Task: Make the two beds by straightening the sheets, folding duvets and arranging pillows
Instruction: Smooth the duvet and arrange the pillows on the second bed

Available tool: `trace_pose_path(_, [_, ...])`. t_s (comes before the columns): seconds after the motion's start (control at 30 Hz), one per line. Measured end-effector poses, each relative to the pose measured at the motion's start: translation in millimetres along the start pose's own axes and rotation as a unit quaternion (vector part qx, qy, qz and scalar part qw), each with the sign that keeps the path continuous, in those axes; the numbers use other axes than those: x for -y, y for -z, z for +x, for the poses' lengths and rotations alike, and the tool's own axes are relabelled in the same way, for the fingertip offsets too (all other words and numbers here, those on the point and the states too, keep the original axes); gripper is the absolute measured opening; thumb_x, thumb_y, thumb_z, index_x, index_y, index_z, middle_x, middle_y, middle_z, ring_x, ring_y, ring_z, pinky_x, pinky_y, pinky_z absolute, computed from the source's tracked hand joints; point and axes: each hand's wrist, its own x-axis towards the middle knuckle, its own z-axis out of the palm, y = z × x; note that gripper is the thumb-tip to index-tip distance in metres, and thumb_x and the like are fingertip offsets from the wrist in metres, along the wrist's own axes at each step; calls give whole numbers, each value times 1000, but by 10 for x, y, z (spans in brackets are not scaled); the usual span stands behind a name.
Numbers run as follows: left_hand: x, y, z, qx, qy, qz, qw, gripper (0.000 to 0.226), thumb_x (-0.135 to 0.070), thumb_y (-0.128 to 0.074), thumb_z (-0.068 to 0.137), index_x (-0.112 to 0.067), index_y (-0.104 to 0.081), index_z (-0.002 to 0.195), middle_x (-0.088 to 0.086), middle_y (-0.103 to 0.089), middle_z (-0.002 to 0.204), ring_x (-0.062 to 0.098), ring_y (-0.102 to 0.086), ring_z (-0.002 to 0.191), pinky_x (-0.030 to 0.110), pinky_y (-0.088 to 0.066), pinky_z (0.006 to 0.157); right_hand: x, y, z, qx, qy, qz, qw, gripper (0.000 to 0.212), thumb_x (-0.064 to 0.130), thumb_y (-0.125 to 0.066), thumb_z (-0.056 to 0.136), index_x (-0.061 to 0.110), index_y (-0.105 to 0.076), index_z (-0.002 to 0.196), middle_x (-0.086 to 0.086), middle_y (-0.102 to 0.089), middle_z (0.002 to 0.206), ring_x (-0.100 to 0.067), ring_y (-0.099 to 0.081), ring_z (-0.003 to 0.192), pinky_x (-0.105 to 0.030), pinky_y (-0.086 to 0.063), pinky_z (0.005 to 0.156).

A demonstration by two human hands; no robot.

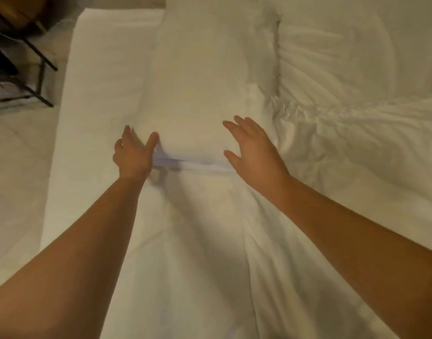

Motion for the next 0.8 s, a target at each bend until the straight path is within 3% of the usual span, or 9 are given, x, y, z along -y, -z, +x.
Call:
trace_pose_path(0.1, [18, -119, 214, 9, -23, -11, 1000, 94, -67, -57, 94, -13, -23, 163, 16, -36, 163, 35, -32, 151, 47, -24, 124, 103, -290, 400, 47, 28, -126, 991, 92, 44, -66, 92, 15, -12, 159, -14, -9, 166, -32, -8, 154, -40, -14, 125])
trace_pose_path(0.23, [138, -309, 391, 55, 16, -15, 998, 97, -63, -64, 92, -16, -19, 164, 15, -38, 162, 35, -37, 149, 45, -30, 122, 3, -649, 661, 98, -28, -198, 975, 111, 52, -72, 83, 13, -1, 159, -17, -9, 165, -36, -15, 151, -45, -23, 121])
trace_pose_path(0.3, [198, -393, 411, 72, 26, -25, 997, 91, -55, -68, 92, -16, -24, 162, 15, -44, 158, 33, -43, 145, 40, -34, 118, -87, -817, 755, 106, -39, -215, 970, 99, 46, -72, 85, 14, -13, 158, -17, -30, 156, -34, -37, 140, -44, -39, 108])
trace_pose_path(0.37, [262, -466, 419, 51, 13, -21, 998, 76, -48, -71, 91, -14, -41, 152, 14, -57, 144, 33, -54, 133, 38, -43, 107, -156, -988, 809, 94, -28, -242, 965, 70, 34, -67, 92, 16, -33, 150, -14, -52, 131, -32, -57, 114, -43, -49, 84])
trace_pose_path(0.47, [353, -562, 403, -5, -33, -15, 999, 42, -39, -74, 87, -10, -59, 114, 13, -69, 110, 36, -65, 104, 37, -47, 81, -134, -1135, 813, 76, -15, -282, 956, 30, 10, -58, 95, 16, -58, 124, -9, -64, 101, -33, -67, 91, -37, -43, 64])
trace_pose_path(0.57, [295, -497, 318, -36, -53, -25, 998, 25, -30, -73, 87, -13, -54, 90, 6, -61, 85, 32, -60, 83, 33, -40, 68, -42, -1082, 818, 82, -22, -267, 960, 36, -7, -53, 89, 16, -69, 111, -9, -69, 97, -34, -68, 91, -34, -41, 66])
trace_pose_path(0.67, [125, -184, 155, -70, -63, -9, 996, 24, -33, -69, 87, -15, -54, 82, 1, -59, 78, 30, -54, 75, 32, -37, 64, 90, -821, 752, 68, -4, -239, 969, 43, -8, -49, 88, 19, -68, 116, -9, -68, 101, -34, -67, 93, -34, -44, 70])
trace_pose_path(0.8, [189, 512, -194, -80, -71, 8, 994, 32, -40, -68, 82, -13, -53, 78, 1, -57, 68, 29, -53, 68, 35, -36, 58, 598, -391, 367, 95, 34, -194, 976, 47, 0, -45, 92, 23, -59, 131, -11, -67, 102, -35, -66, 92, -33, -36, 67])
